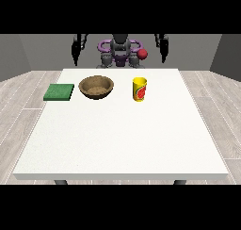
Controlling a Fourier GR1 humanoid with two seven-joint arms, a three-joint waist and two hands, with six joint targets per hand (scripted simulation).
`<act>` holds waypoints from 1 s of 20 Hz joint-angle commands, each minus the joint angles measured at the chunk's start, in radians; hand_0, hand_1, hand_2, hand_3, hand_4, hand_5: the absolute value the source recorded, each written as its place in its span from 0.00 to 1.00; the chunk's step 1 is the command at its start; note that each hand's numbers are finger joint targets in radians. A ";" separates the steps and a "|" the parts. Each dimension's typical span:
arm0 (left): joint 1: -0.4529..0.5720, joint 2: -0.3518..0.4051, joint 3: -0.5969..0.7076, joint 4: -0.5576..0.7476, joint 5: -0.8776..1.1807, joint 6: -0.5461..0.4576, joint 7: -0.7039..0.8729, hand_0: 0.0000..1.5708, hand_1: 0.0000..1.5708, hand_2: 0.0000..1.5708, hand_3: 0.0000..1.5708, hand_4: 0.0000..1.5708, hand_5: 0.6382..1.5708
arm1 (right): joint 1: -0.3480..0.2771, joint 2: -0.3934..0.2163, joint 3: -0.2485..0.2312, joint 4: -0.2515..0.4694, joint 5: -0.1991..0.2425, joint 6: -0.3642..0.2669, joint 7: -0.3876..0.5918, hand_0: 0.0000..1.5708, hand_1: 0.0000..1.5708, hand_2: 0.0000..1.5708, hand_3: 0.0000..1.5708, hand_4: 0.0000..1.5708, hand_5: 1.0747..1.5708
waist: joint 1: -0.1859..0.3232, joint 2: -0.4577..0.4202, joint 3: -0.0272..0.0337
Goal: Pick the cup and pour the ball into the bowl, then pick the bowl and place it on the pad
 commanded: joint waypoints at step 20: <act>-0.237 -0.042 0.138 0.080 0.104 0.027 -0.167 0.00 0.00 0.00 0.00 0.00 0.82 | -0.161 -0.024 -0.168 0.043 -0.230 0.125 -0.155 0.00 0.00 0.00 0.00 0.00 1.00 | -0.026 0.082 -0.0007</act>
